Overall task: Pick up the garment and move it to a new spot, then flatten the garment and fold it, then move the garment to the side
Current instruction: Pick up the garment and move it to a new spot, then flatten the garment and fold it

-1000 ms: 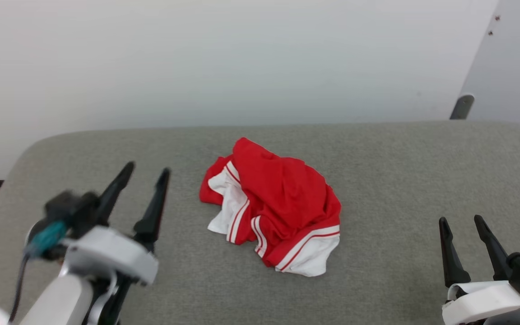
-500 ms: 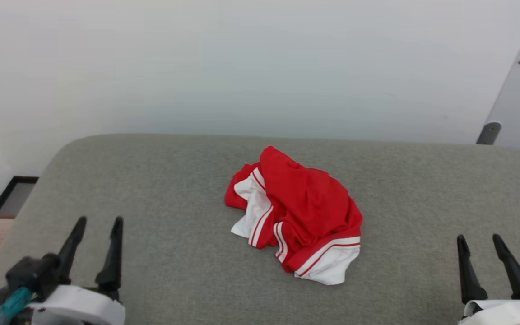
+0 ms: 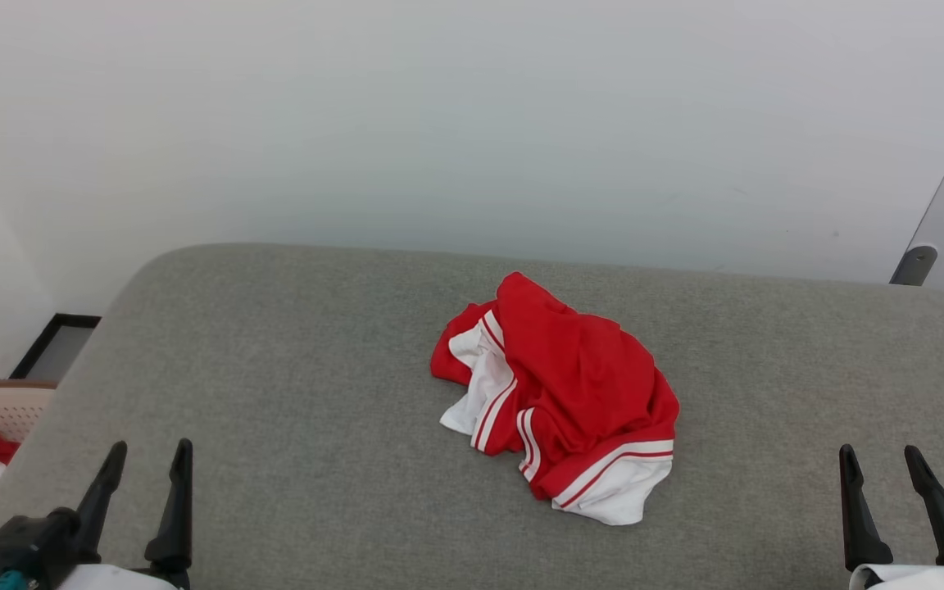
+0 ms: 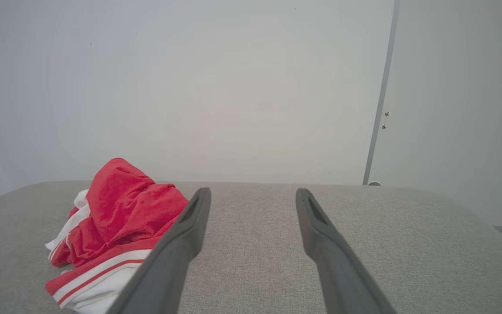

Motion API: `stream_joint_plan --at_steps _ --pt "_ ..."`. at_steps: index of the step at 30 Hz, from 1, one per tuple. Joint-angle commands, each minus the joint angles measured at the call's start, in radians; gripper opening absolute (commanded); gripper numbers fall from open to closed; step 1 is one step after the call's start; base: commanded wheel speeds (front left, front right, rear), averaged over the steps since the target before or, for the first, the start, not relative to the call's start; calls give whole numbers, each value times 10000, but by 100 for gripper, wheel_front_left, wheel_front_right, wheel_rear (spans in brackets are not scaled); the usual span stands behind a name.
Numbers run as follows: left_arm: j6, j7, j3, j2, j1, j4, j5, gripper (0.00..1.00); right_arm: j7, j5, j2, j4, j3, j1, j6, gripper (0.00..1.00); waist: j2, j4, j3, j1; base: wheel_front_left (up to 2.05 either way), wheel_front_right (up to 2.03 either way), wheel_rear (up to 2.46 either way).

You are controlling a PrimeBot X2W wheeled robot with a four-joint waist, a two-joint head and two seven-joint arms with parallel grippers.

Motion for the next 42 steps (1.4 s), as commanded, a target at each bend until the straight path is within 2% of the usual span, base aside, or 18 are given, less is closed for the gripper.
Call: stream_joint_plan --at_steps 1,12,20,26,31,37,42 --pt "-42 -1 28 -20 111 -12 88 100 -53 -24 8 -28 -39 137 1 100 -1 13 -3 0 0 0 0" --pt "-215 -2 66 -201 13 -17 170 100 -54 -68 -41 79 258 76 1 100 -1 195 86 0 0 0 0" --pt "-37 98 -89 -313 -183 -276 214 100 711 376 -136 272 863 -305 1 100 -1 837 359 0 0 0 0" --pt "2 204 -257 -448 -402 -483 195 100 2129 810 -308 346 1300 -569 1 100 -1 1563 689 0 0 0 0" --pt "-61 154 -412 -632 -625 -610 186 100 3769 1096 -535 325 1577 -853 1 100 -1 2046 1251 0 0 0 0" --pt "-170 89 -608 -955 -999 -467 215 100 5612 994 -703 342 1638 -1188 1 100 -1 2476 1775 0 0 0 0" --pt "-303 68 -735 -1191 -1250 -277 247 100 6605 827 -826 478 1695 -1366 1 100 -1 2731 2019 0 0 0 0"
